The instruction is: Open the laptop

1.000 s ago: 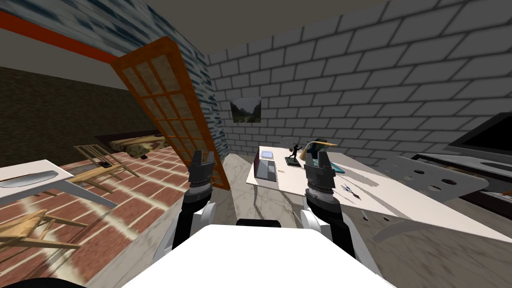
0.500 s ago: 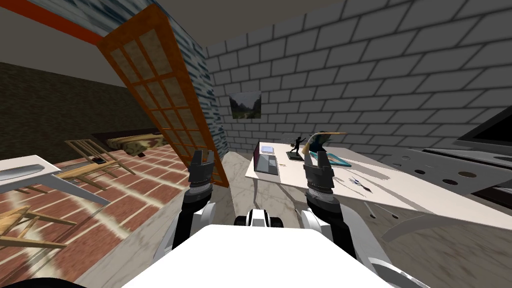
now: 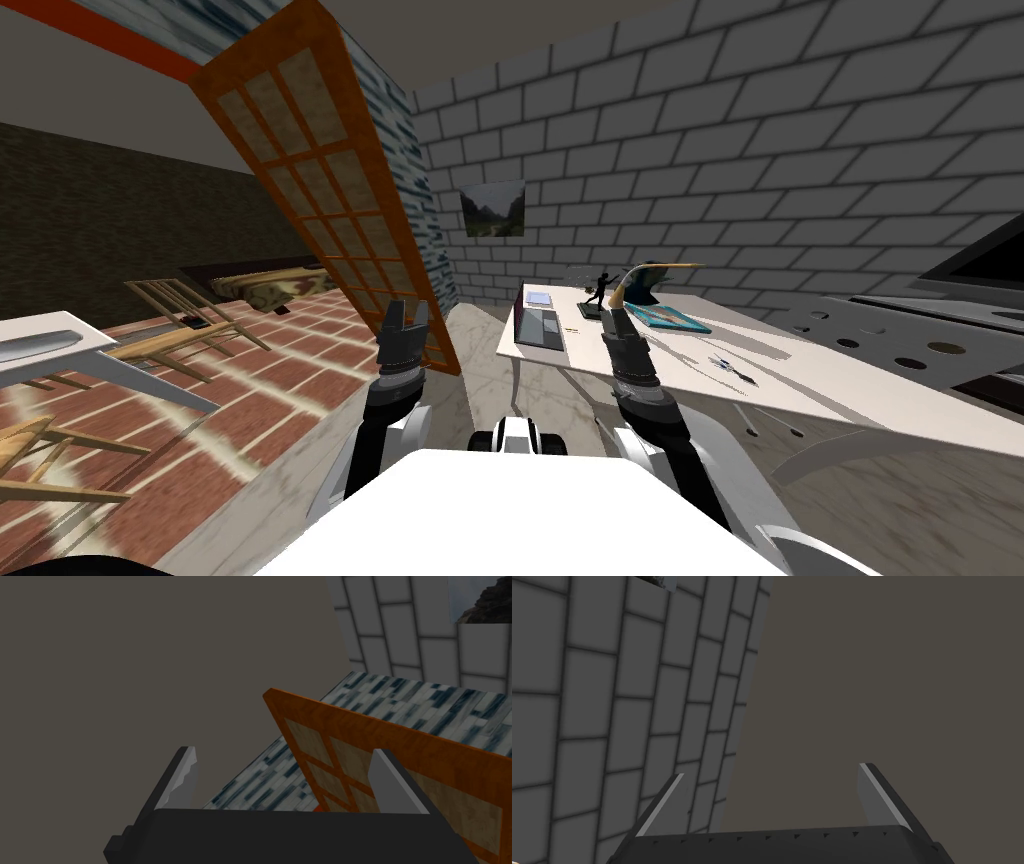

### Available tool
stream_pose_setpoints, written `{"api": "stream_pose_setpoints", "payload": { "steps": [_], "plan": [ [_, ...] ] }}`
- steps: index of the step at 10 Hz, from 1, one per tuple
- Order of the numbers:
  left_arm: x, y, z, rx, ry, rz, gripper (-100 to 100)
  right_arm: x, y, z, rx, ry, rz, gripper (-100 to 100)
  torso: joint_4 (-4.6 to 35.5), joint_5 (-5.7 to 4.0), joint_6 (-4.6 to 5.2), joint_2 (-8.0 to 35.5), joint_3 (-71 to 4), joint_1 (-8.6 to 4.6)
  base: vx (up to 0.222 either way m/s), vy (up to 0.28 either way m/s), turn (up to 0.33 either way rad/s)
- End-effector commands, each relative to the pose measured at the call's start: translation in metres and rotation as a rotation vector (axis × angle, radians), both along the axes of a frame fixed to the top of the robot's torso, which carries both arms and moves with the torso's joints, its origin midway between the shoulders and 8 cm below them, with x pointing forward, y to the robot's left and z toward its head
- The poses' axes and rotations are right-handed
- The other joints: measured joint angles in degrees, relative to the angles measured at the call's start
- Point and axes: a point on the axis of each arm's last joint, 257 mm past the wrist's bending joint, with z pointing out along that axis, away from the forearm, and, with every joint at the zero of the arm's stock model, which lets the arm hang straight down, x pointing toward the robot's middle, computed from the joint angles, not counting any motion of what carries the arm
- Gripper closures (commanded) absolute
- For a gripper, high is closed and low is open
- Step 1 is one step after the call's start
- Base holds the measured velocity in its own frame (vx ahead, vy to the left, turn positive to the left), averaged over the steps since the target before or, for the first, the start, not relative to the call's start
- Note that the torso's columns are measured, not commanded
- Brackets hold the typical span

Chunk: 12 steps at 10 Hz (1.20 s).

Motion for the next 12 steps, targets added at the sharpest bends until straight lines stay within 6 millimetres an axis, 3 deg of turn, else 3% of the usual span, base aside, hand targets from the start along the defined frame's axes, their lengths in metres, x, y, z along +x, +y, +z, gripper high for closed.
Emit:
{"api": "stream_pose_setpoints", "payload": {
  "steps": [1,6,12],
  "plan": [
    [0.0,0.0,0.0,0.0,0.0,0.0,0,0.012,-0.001,-0.019,-0.126,0.053,-0.043,-100,-0.01,-0.01,0.0,-0.04,-0.02,-0.01,0.031,0.146,-0.01],
    [0.0,0.0,0.0,0.0,0.0,0.0,0,0.034,-0.016,-0.06,-0.386,0.151,-0.178,-100,-0.01,-0.01,-0.01,-0.05,-0.03,-0.02,0.054,0.154,-0.013],
    [0.0,0.0,0.0,0.0,0.0,0.0,0,0.057,-0.061,-0.111,-0.723,0.268,-0.384,-100,-0.02,-0.05,0.0,-0.06,-0.04,-0.14,0.047,0.195,-0.015]
  ]
}}
